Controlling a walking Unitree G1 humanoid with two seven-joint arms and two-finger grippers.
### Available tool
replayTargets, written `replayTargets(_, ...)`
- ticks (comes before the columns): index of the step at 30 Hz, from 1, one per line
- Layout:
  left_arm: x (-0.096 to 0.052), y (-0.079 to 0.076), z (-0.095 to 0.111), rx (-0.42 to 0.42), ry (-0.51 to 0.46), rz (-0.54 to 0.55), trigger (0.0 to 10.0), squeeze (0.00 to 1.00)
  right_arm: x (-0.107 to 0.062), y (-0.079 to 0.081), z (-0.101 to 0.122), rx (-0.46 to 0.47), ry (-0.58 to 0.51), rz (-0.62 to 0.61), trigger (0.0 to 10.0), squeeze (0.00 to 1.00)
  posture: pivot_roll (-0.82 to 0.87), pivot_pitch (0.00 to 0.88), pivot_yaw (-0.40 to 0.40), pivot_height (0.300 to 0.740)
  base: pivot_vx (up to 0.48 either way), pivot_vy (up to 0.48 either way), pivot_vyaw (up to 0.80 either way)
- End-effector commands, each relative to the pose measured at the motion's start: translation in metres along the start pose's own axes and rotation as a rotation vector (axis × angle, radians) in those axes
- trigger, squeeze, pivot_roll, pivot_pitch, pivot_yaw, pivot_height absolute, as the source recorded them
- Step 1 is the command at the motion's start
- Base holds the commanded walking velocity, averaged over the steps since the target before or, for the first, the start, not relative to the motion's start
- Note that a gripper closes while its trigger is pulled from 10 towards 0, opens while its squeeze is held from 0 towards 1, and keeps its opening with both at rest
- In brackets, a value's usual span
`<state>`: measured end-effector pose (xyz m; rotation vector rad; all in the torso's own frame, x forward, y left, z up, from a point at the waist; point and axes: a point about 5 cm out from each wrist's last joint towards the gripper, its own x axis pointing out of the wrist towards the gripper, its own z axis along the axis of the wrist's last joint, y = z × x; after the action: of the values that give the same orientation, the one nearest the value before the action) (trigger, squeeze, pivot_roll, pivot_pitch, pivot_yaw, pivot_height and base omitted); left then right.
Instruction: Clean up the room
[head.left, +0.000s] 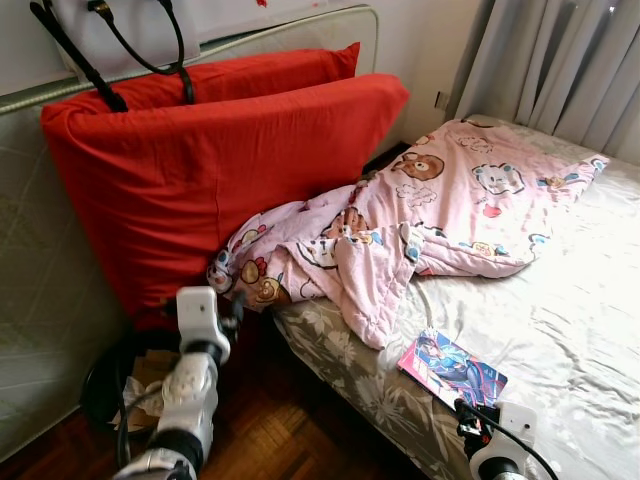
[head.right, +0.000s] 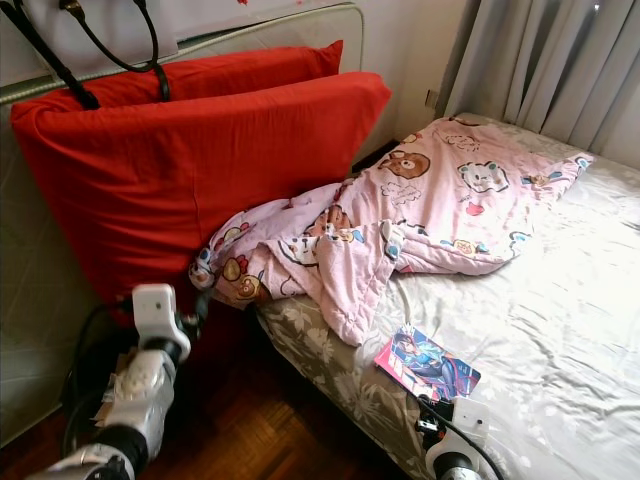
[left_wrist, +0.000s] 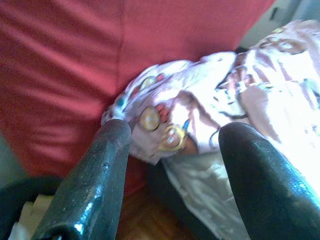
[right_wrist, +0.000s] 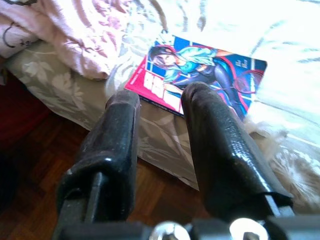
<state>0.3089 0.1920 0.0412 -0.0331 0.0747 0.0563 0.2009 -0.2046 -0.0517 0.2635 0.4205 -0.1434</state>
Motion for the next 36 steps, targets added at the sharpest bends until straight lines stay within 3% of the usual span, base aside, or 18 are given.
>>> replayTargets(1,0.0,0.006,0.002,-0.006,-0.016,0.014,10.0,0.0,-0.001,0.0,0.001,0.006,-0.022,0.004,10.0,0.0,0.02,0.0,-0.04,0.74,0.0,0.0,0.0)
replayTargets(9,-0.005,0.012,-0.003,-0.01,0.003,0.003,10.0,0.0,-0.002,0.003,0.0,0.004,-0.036,0.029,10.0,0.0,0.01,0.0,-0.014,0.74,0.0,0.0,0.0)
replayTargets(10,-0.006,0.014,-0.004,-0.013,0.006,0.004,10.0,0.0,0.033,0.022,0.062,-0.019,-0.218,0.074,10.0,0.0,0.01,0.0,-0.011,0.74,0.0,0.0,0.0)
replayTargets(12,-0.006,0.016,-0.003,-0.015,0.005,0.004,10.0,0.0,0.049,0.035,0.108,-0.042,-0.365,0.106,10.0,0.0,0.0,0.0,-0.003,0.74,0.0,0.0,0.0)
replayTargets(17,-0.006,0.016,-0.003,-0.023,0.005,-0.005,10.0,0.0,0.049,0.036,0.124,-0.025,-0.457,0.097,10.0,0.0,0.0,0.0,-0.006,0.74,0.0,0.0,0.0)
replayTargets(21,-0.006,0.015,-0.003,-0.031,-0.001,0.0,10.0,0.0,0.05,0.046,0.133,-0.011,-0.509,0.103,10.0,0.0,0.0,0.0,-0.013,0.74,0.0,0.0,0.0)
replayTargets(25,-0.006,0.014,-0.002,-0.036,-0.006,-0.001,10.0,0.0,0.05,0.049,0.129,-0.015,-0.491,0.107,10.0,0.0,0.0,0.0,-0.02,0.74,0.0,0.0,0.0)
replayTargets(36,-0.006,0.014,-0.004,-0.046,0.006,0.001,10.0,0.0,0.046,0.022,0.104,-0.074,-0.345,0.017,10.0,0.0,0.0,0.0,-0.028,0.74,0.0,0.0,0.0)
